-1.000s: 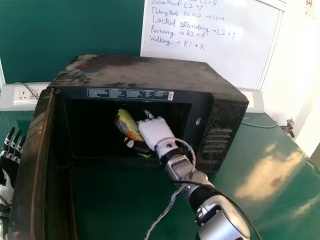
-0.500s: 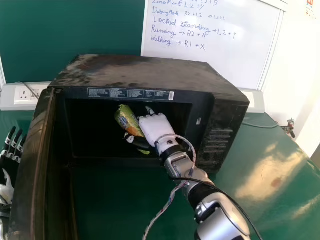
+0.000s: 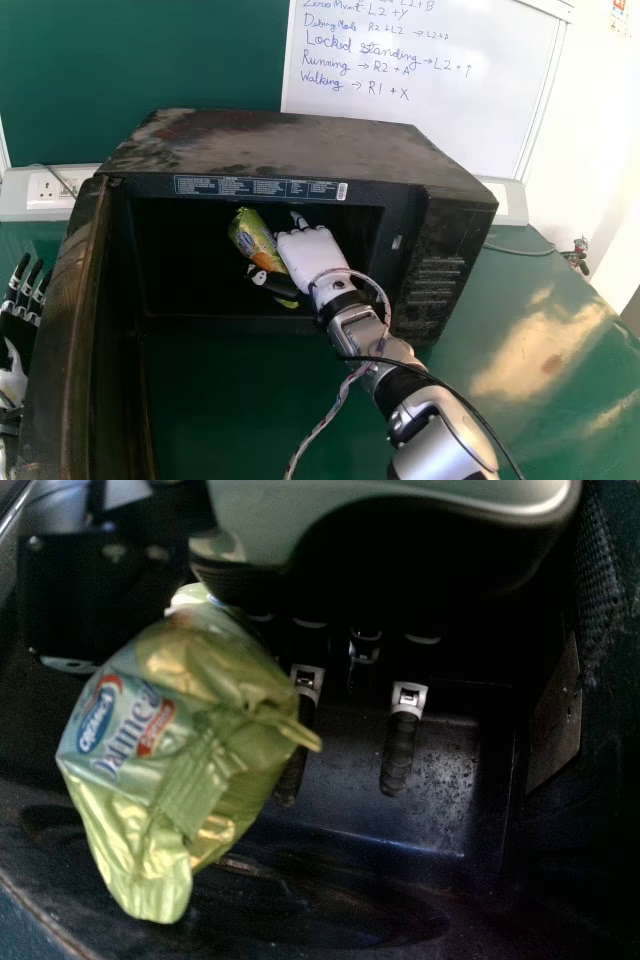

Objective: Put biscuit inside oven

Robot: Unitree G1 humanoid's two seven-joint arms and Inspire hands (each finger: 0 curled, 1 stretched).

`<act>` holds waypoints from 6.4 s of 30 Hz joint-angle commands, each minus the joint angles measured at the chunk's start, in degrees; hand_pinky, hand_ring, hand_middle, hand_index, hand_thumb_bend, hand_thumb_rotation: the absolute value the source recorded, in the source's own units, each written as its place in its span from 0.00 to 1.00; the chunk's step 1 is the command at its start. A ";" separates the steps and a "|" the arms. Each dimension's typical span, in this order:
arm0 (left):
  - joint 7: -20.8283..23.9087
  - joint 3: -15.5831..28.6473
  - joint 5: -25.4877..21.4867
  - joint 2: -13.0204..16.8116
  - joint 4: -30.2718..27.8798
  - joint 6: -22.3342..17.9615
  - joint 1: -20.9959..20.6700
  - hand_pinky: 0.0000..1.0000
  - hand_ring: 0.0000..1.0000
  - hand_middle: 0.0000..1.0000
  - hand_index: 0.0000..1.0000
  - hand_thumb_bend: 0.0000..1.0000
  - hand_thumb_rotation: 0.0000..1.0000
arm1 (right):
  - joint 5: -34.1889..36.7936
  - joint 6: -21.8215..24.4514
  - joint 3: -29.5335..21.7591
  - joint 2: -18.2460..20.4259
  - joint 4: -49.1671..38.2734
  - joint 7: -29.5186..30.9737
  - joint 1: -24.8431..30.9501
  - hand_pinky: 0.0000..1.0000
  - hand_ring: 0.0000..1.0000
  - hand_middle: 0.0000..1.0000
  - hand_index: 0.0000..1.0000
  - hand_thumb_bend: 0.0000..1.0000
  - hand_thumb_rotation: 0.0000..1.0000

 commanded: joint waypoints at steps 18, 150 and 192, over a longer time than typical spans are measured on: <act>0.18 -0.28 -0.43 -2.45 1.93 0.17 2.49 0.40 0.63 0.77 0.90 0.10 0.00 | 0.17 11.34 0.63 3.11 0.84 -4.24 -1.21 0.53 0.64 0.60 0.50 0.52 0.06; -1.03 0.43 -0.19 -0.15 6.40 0.06 0.57 0.48 0.66 0.79 0.92 0.08 0.00 | 30.30 -45.64 -31.70 -13.63 -11.51 -16.03 39.38 0.31 0.37 0.50 0.68 0.55 0.28; -10.19 1.32 -3.34 2.06 7.22 0.07 0.41 0.00 0.58 0.75 0.94 0.00 0.00 | 57.10 -41.05 -50.44 -5.29 -9.82 29.03 39.22 0.29 0.36 0.47 0.74 0.64 0.92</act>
